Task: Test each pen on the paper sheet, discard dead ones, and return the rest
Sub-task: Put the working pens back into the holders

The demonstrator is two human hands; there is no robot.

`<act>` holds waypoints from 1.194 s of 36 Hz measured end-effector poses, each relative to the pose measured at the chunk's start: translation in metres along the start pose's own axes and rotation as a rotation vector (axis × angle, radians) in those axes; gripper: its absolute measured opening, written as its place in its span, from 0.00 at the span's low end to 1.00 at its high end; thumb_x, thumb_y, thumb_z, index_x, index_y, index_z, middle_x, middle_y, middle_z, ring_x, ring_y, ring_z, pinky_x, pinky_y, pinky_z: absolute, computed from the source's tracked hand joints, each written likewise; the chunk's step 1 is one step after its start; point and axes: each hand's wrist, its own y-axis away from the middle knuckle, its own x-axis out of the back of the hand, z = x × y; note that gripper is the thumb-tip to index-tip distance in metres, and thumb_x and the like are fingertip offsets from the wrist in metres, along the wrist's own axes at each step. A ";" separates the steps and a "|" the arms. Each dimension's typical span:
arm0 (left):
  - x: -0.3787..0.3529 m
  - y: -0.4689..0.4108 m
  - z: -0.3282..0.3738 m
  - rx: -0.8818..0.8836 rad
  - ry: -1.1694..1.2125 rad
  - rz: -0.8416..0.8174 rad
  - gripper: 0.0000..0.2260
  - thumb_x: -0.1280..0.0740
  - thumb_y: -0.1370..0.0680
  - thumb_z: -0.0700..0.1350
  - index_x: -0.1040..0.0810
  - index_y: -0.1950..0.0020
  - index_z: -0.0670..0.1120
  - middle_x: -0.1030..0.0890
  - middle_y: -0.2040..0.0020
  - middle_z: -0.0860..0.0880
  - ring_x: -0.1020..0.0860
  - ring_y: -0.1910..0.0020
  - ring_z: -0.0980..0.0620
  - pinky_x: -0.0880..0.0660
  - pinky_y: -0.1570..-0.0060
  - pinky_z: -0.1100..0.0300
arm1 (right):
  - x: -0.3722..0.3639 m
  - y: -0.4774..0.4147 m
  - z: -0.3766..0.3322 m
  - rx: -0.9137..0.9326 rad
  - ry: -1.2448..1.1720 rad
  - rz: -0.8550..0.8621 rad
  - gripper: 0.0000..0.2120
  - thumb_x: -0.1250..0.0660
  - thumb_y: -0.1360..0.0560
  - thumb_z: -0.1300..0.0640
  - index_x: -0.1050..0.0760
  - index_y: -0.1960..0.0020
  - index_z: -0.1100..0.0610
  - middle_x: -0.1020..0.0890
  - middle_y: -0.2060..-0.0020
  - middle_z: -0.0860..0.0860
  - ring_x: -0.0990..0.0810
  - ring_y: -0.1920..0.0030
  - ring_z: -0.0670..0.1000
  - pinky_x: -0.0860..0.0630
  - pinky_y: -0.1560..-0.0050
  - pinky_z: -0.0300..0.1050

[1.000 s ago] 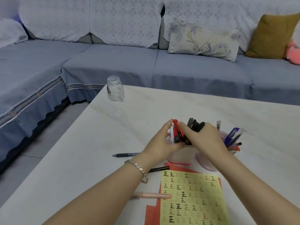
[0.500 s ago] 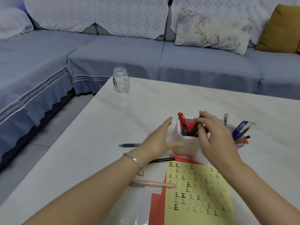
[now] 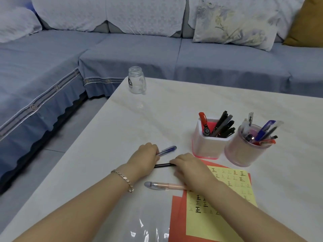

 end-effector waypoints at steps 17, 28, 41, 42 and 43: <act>0.045 0.045 0.072 0.093 1.518 0.250 0.09 0.43 0.20 0.35 0.28 0.43 0.45 0.20 0.52 0.43 0.17 0.56 0.50 0.19 0.57 0.55 | 0.054 0.067 0.010 -0.255 -0.828 0.287 0.08 0.40 0.22 0.55 0.28 0.49 0.41 0.24 0.64 0.44 0.28 0.71 0.38 0.32 0.69 0.30; 0.045 0.049 0.119 0.023 1.452 0.211 0.08 0.39 0.21 0.37 0.27 0.43 0.46 0.19 0.52 0.45 0.17 0.54 0.52 0.21 0.51 0.55 | 0.151 0.090 0.054 -0.419 -0.347 0.520 0.08 0.32 0.28 0.59 0.20 0.62 0.48 0.22 0.66 0.41 0.26 0.65 0.42 0.34 0.69 0.27; 0.037 0.050 0.129 -0.053 1.261 0.248 0.10 0.33 0.25 0.38 0.22 0.51 0.53 0.19 0.62 0.54 0.18 0.55 0.51 0.22 0.47 0.52 | 0.094 0.027 0.054 -0.372 -0.289 0.538 0.17 0.46 0.20 0.54 0.32 0.33 0.52 0.27 0.40 0.53 0.34 0.36 0.54 0.32 0.38 0.51; 0.038 0.049 0.131 -0.064 1.238 0.241 0.10 0.33 0.25 0.38 0.22 0.50 0.53 0.19 0.60 0.53 0.18 0.56 0.51 0.22 0.48 0.52 | 0.095 0.033 0.050 -0.345 -0.331 0.631 0.17 0.46 0.20 0.52 0.31 0.34 0.51 0.27 0.42 0.50 0.35 0.36 0.51 0.34 0.38 0.46; 0.038 0.048 0.132 -0.074 1.216 0.232 0.11 0.33 0.25 0.37 0.22 0.50 0.53 0.20 0.58 0.50 0.18 0.57 0.51 0.22 0.49 0.53 | 0.097 0.041 0.046 -0.308 -0.390 0.707 0.17 0.46 0.21 0.50 0.30 0.36 0.51 0.26 0.45 0.44 0.35 0.39 0.47 0.36 0.40 0.40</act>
